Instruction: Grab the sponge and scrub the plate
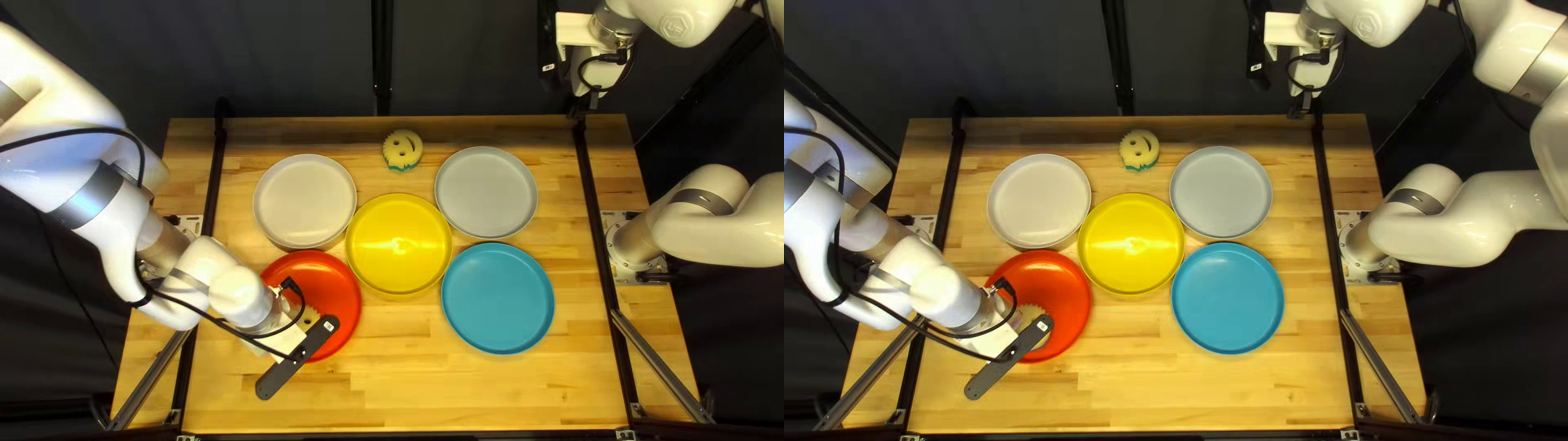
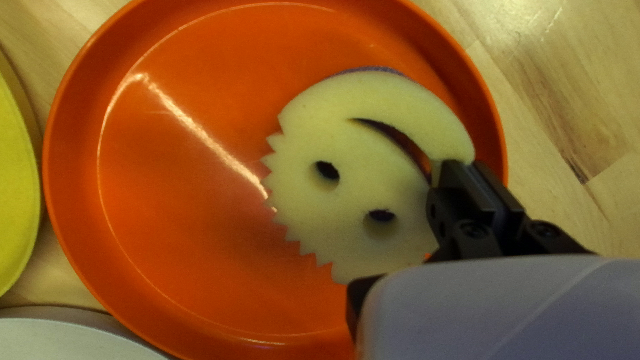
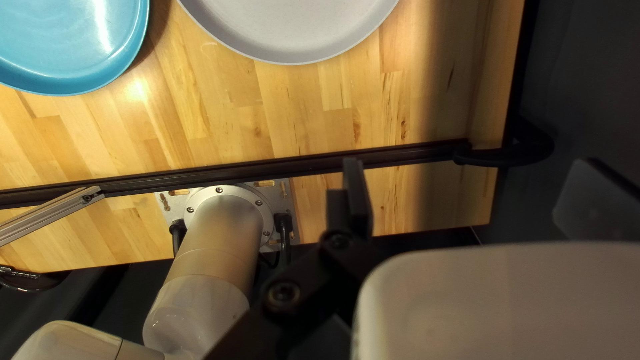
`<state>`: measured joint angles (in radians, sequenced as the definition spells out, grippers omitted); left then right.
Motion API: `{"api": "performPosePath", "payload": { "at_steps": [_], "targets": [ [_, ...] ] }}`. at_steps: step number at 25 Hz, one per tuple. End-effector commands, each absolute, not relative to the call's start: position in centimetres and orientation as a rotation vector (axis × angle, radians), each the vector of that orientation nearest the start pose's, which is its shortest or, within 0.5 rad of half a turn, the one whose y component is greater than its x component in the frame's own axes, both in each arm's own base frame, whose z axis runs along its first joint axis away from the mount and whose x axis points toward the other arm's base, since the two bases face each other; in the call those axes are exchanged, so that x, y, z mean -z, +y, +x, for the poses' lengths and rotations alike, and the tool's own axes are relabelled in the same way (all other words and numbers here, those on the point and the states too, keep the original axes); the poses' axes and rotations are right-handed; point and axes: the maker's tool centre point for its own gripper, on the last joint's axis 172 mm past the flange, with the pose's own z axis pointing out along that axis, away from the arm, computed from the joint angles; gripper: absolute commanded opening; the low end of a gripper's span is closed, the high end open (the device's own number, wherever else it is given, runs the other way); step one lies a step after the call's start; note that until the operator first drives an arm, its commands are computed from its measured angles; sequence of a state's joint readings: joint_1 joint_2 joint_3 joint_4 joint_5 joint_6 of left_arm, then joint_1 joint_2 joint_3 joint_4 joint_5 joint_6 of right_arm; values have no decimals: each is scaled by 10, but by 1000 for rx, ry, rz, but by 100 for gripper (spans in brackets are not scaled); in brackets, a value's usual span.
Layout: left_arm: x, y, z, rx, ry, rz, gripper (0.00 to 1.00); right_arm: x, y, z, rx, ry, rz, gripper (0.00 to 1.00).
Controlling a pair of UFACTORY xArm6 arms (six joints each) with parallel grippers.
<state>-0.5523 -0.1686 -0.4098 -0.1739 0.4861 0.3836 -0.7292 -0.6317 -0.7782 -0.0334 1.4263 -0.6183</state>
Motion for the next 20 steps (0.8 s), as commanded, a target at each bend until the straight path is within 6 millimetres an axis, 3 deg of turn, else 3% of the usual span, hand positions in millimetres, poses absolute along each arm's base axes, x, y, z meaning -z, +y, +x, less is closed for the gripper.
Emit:
{"api": "performPosePath", "payload": {
  "at_steps": [1, 8, 20],
  "targets": [
    [-54, -180, 318, 147, 1251, -2978, 0, -280, -204, 216, -53, 167, -3152, 100],
    [-58, -164, 339, 160, 1273, -2956, 0, -280, -204, 216, -53, 167, -3152, 100],
    [-60, -204, 297, 153, 1257, -2966, 0, -280, -204, 216, -53, 167, -3152, 100]
  ]
}}
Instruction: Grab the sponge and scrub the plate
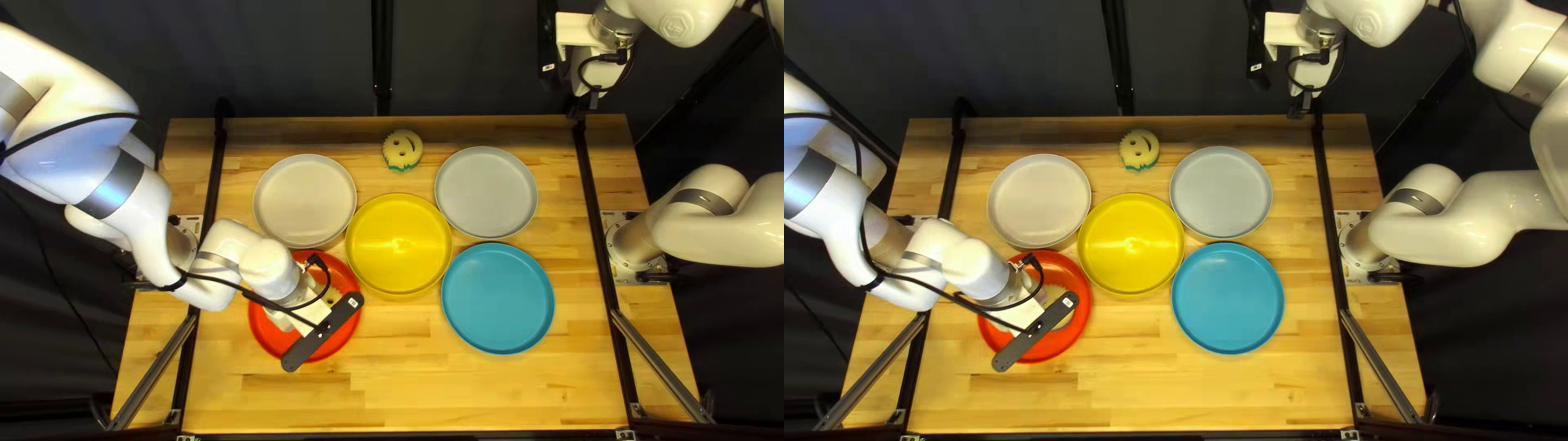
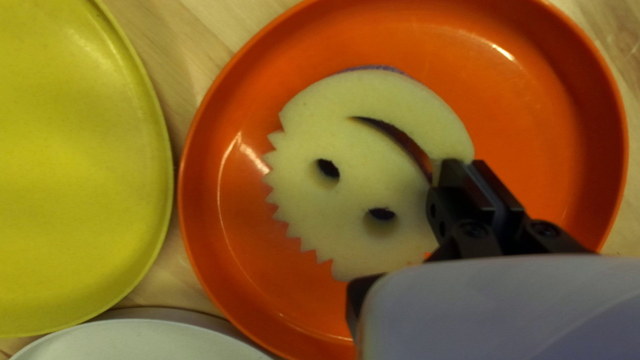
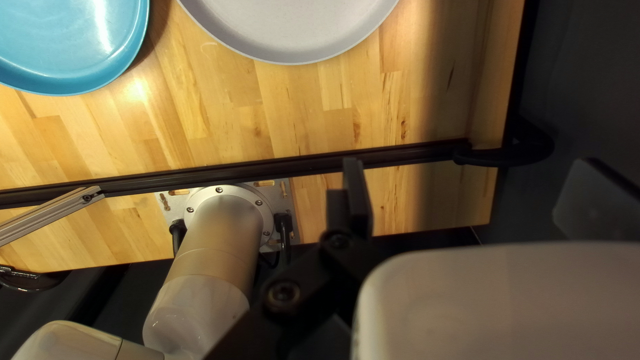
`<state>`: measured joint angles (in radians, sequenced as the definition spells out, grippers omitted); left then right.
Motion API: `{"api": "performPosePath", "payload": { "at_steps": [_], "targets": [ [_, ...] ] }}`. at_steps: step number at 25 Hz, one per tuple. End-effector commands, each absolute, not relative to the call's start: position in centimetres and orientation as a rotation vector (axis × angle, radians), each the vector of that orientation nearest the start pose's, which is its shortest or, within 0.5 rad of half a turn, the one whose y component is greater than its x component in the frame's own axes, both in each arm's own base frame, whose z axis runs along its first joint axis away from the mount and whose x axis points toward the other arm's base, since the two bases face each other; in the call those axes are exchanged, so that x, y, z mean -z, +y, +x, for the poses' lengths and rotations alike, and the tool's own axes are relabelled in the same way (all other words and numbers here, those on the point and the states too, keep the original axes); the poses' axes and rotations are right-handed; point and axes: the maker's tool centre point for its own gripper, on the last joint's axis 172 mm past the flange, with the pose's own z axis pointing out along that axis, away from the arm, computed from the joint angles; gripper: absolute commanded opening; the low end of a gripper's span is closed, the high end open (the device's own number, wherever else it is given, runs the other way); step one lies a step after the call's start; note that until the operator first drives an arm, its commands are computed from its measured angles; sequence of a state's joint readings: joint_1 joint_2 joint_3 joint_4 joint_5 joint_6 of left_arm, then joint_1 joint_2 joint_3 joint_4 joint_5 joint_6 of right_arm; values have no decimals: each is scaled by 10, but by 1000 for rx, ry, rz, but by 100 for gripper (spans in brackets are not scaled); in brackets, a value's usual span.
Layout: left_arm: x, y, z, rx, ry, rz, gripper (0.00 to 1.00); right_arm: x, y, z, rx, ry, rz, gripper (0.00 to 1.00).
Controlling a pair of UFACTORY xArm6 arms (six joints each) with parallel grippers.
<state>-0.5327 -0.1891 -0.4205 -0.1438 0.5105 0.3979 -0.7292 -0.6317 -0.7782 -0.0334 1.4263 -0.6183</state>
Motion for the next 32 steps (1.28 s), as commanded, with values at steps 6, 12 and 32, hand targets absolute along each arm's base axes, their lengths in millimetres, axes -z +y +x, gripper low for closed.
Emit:
{"api": "performPosePath", "payload": {
  "at_steps": [6, 12, 32],
  "targets": [
    [-65, -219, 269, 143, 1220, -2981, 0, -280, -204, 216, -53, 167, -3152, 100],
    [-51, -209, 278, 142, 1225, -2992, 0, -280, -204, 216, -53, 167, -3152, 100],
    [-48, -162, 333, 174, 1287, -2963, 0, -280, -204, 216, -53, 167, -3152, 100]
  ]
}}
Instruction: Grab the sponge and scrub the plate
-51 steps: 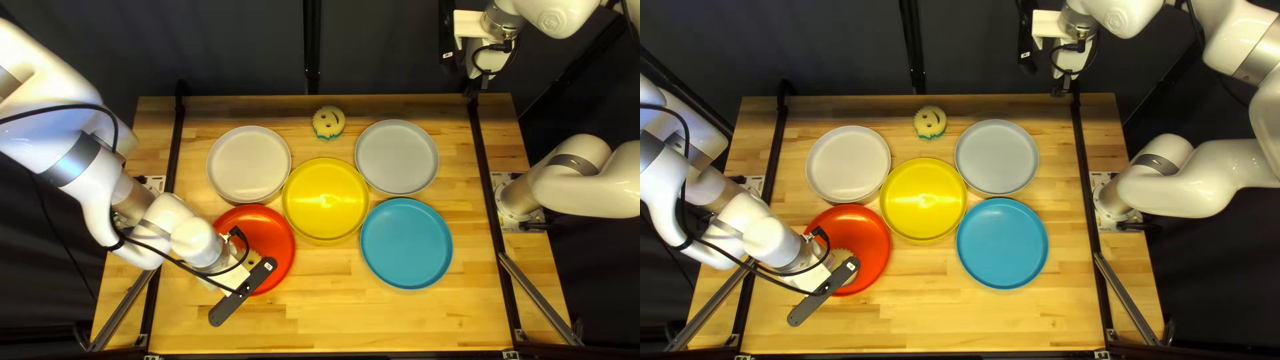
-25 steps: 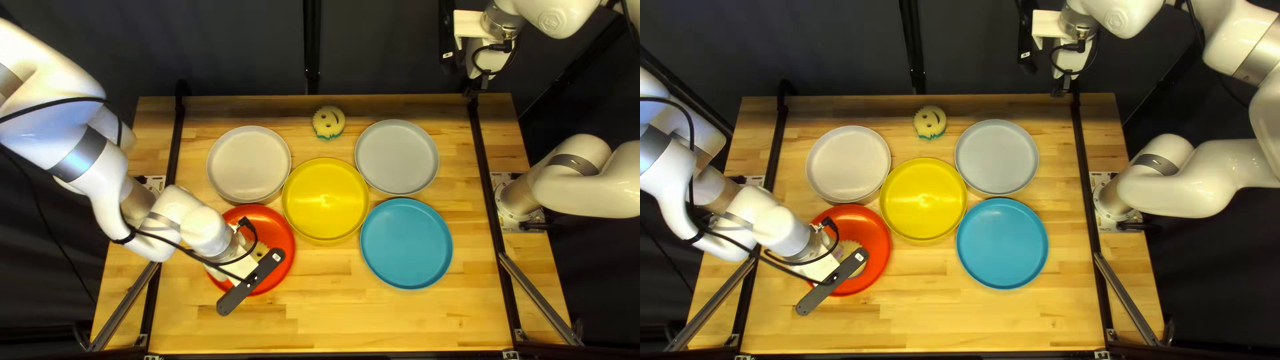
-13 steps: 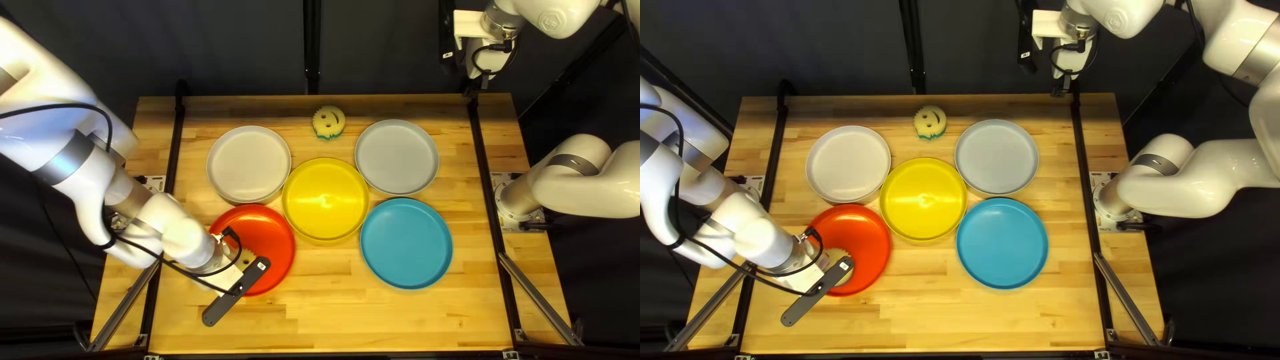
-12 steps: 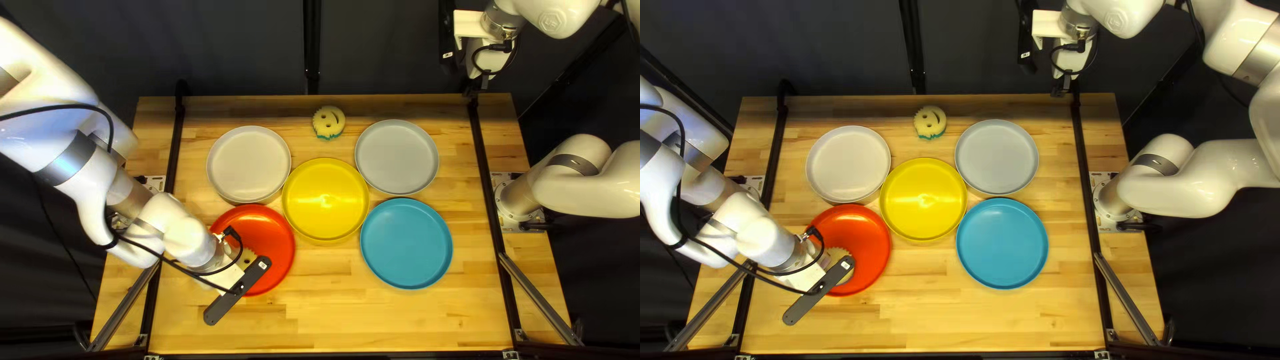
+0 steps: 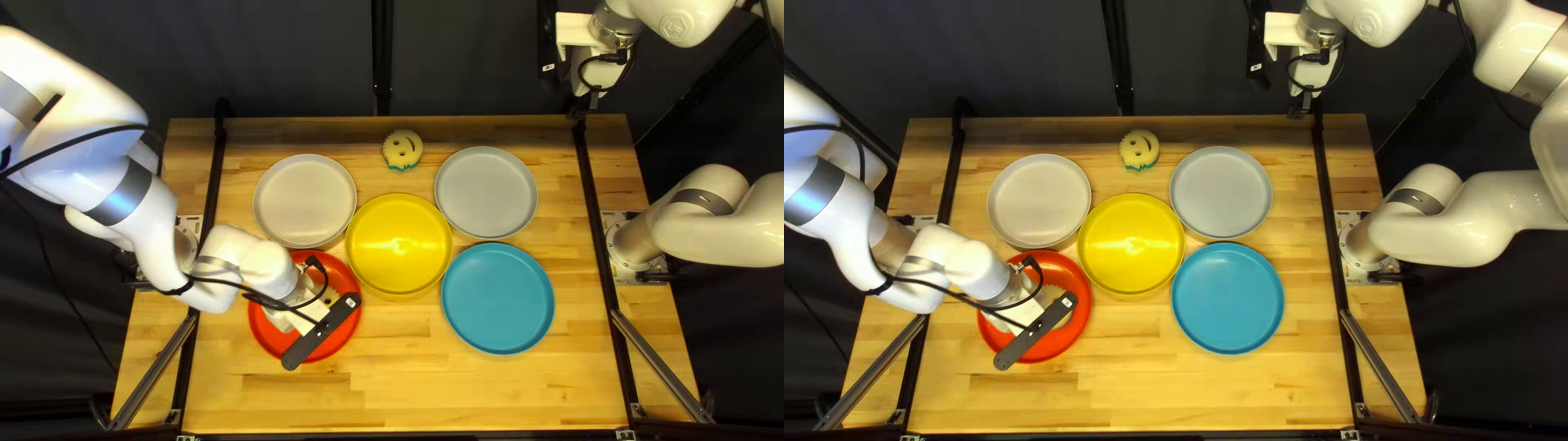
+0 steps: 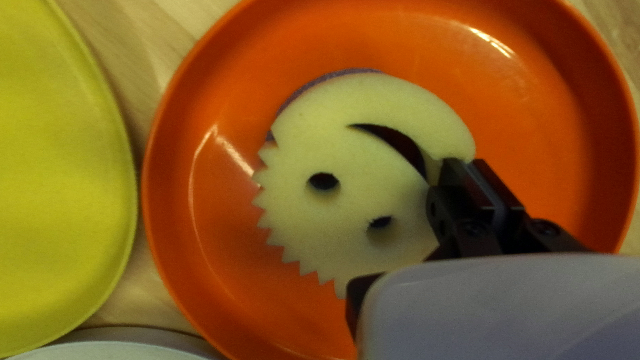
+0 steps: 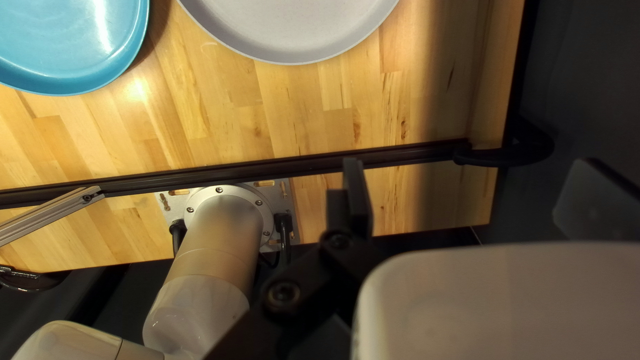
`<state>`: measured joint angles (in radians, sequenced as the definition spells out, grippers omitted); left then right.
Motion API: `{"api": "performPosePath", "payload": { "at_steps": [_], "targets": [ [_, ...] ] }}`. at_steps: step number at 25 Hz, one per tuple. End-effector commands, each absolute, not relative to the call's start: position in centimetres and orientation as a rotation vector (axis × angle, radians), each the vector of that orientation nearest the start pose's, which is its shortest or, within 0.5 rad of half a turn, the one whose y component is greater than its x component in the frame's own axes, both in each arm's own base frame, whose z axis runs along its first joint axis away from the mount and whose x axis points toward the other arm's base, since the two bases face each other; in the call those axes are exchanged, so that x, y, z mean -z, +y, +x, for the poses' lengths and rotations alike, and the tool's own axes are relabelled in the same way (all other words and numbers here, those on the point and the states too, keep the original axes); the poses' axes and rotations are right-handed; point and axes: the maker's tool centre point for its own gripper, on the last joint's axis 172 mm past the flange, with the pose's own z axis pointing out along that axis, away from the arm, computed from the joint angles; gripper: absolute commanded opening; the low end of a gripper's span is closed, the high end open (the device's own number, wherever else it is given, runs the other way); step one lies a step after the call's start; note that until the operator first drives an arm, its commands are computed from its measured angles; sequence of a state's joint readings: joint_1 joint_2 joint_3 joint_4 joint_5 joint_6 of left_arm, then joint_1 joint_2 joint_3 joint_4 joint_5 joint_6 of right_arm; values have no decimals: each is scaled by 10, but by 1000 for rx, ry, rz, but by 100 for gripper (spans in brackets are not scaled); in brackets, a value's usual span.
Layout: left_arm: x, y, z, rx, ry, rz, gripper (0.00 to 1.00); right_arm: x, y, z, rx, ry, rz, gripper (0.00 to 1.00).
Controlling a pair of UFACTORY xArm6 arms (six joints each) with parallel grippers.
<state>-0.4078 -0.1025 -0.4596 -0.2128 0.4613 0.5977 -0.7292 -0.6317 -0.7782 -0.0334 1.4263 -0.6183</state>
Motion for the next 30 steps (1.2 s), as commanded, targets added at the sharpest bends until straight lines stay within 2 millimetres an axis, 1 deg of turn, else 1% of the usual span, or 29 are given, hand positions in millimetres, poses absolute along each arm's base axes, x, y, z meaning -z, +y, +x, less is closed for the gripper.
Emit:
{"api": "performPosePath", "payload": {
  "at_steps": [1, 3, 5, 8, 9, 11, 14, 16, 18, 21, 23, 27, 30],
  "targets": [
    [-49, -164, 326, 173, 1281, -2967, 0, -280, -204, 216, -53, 167, -3152, 100],
    [-50, -168, 315, 171, 1269, -2973, 0, -280, -204, 216, -53, 167, -3152, 100],
    [-50, -176, 304, 169, 1254, -2981, 0, -280, -204, 216, -53, 167, -3152, 100],
    [-50, -188, 294, 166, 1241, -2989, 0, -280, -204, 216, -53, 167, -3152, 100],
    [-50, -195, 288, 164, 1236, -2992, 0, -280, -204, 216, -53, 167, -3152, 100],
    [-49, -201, 281, 160, 1228, -2997, 0, -280, -204, 216, -53, 167, -3152, 100],
    [-49, -207, 275, 155, 1221, -3005, 0, -280, -204, 216, -53, 167, -3152, 100],
    [-49, -209, 277, 152, 1220, -3006, 0, -280, -204, 216, -53, 167, -3152, 100],
    [-48, -204, 279, 148, 1220, -3006, 0, -280, -204, 216, -53, 167, -3152, 100],
    [-44, -187, 278, 144, 1211, -3013, 0, -280, -204, 216, -53, 167, -3152, 100],
    [-45, -179, 277, 142, 1205, -3017, 0, -280, -204, 216, -53, 167, -3152, 100],
    [-45, -159, 269, 141, 1187, -3032, 0, -280, -204, 216, -53, 167, -3152, 100],
    [-45, -151, 263, 139, 1175, -3044, 0, -280, -204, 216, -53, 167, -3152, 100]
  ]
}}
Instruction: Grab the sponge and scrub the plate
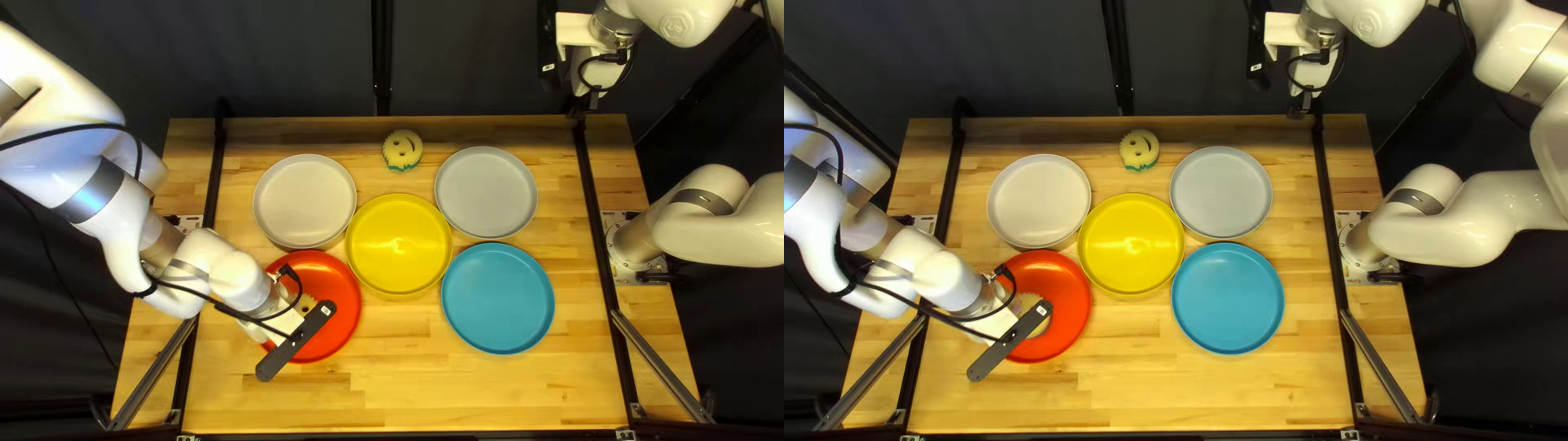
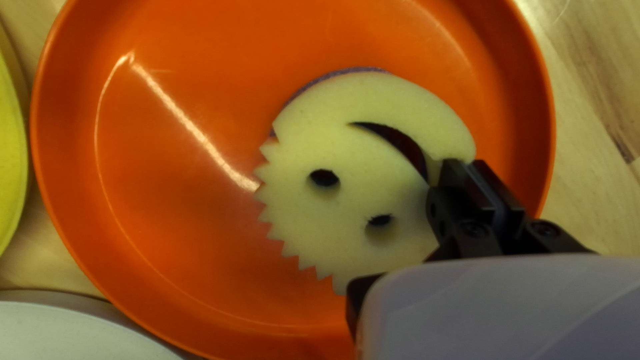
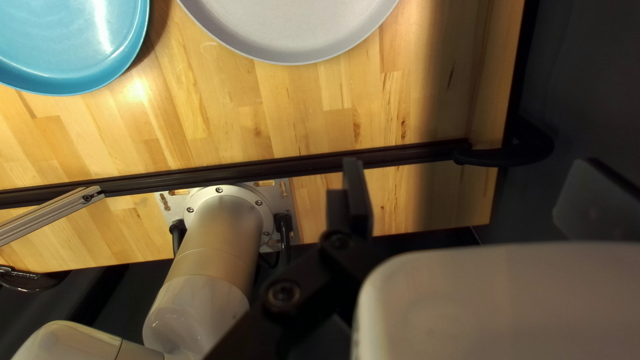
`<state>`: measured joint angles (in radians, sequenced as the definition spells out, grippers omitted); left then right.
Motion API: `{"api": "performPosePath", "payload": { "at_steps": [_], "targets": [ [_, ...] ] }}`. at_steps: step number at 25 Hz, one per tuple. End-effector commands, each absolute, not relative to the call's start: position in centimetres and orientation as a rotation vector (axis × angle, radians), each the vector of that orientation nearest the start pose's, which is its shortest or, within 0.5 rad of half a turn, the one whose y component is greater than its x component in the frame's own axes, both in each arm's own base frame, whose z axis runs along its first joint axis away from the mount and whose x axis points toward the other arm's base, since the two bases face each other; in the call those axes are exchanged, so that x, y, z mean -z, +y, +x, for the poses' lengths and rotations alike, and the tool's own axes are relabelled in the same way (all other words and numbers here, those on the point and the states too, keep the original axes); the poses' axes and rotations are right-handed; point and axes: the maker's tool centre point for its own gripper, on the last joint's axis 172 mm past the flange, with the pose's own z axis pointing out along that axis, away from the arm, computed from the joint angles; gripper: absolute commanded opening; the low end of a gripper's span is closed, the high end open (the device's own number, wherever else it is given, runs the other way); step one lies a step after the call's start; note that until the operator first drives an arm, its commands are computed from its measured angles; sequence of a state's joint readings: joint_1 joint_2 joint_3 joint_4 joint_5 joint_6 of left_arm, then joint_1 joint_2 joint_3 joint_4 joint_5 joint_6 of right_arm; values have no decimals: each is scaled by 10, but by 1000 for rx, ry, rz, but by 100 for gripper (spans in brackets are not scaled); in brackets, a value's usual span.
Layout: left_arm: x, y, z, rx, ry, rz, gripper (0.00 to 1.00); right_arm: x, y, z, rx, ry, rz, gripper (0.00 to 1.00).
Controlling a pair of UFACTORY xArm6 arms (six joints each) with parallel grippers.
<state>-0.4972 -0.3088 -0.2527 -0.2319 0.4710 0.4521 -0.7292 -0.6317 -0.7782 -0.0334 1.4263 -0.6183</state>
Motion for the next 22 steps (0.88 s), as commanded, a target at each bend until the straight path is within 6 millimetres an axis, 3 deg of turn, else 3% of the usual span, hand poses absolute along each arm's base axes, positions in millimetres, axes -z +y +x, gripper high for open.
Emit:
{"api": "performPosePath", "payload": {
  "at_steps": [1, 8, 15, 19, 22],
  "targets": [
    [-44, -151, 262, 140, 1172, -3046, 0, -280, -204, 216, -53, 167, -3152, 100],
    [-40, -168, 276, 153, 1186, -3039, 0, -280, -204, 216, -53, 167, -3152, 100],
    [-47, -201, 306, 183, 1240, -2995, 0, -280, -204, 216, -53, 167, -3152, 100],
    [-47, -207, 317, 203, 1264, -2976, 0, -280, -204, 216, -53, 167, -3152, 100],
    [-43, -200, 318, 204, 1276, -2972, 0, -280, -204, 216, -53, 167, -3152, 100]
  ]
}}
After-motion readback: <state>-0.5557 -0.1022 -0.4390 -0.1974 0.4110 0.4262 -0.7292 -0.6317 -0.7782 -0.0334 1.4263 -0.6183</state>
